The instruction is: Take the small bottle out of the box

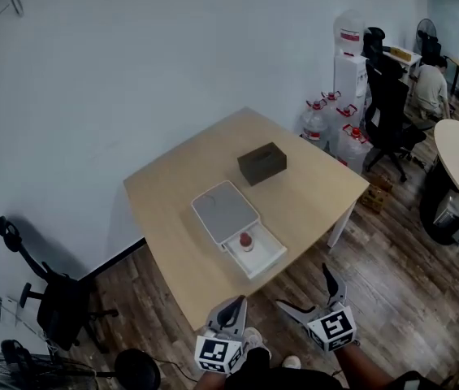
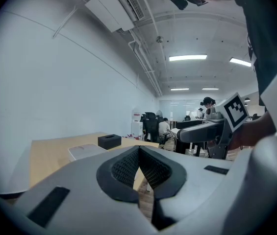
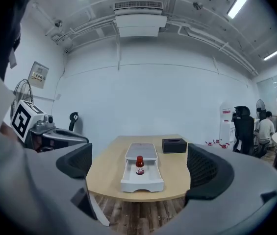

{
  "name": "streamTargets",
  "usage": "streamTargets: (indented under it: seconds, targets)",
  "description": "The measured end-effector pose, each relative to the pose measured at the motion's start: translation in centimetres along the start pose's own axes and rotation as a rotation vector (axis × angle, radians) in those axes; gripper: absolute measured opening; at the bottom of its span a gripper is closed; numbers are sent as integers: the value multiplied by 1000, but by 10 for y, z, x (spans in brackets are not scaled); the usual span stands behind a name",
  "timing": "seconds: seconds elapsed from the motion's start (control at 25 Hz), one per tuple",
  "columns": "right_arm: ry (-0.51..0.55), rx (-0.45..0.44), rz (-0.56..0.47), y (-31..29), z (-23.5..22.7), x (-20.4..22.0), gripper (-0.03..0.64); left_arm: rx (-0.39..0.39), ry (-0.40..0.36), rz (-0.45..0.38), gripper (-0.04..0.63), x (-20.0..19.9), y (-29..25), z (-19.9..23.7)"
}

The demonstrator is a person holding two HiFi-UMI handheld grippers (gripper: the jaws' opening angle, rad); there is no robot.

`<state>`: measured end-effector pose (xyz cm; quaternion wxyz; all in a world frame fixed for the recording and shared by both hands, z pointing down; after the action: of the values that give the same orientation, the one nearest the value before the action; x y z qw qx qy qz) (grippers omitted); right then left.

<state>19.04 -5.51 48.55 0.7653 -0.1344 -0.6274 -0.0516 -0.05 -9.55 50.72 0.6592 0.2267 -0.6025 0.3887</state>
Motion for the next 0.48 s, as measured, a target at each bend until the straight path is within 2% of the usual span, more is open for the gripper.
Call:
streamTargets:
  seconds: [0.32,0.48]
  targets:
    - [-13,-21,10,-87,3,-7,589,-5,2,-12,12,-22,-23,72]
    - [14,-43,42,-123,12,-8,588,-4,5,-16,12,-28,-27,104]
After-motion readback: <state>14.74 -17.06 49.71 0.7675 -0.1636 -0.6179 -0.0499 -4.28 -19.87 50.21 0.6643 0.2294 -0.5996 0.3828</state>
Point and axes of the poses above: the fingertips, and each gripper's own axes: y backward along the fingers, z to its left, x out of its underside, the point moved 6 cm from there along y, backward along the fingers, and after that the axes turned 9 degrees about y, right-handed, at the moved point
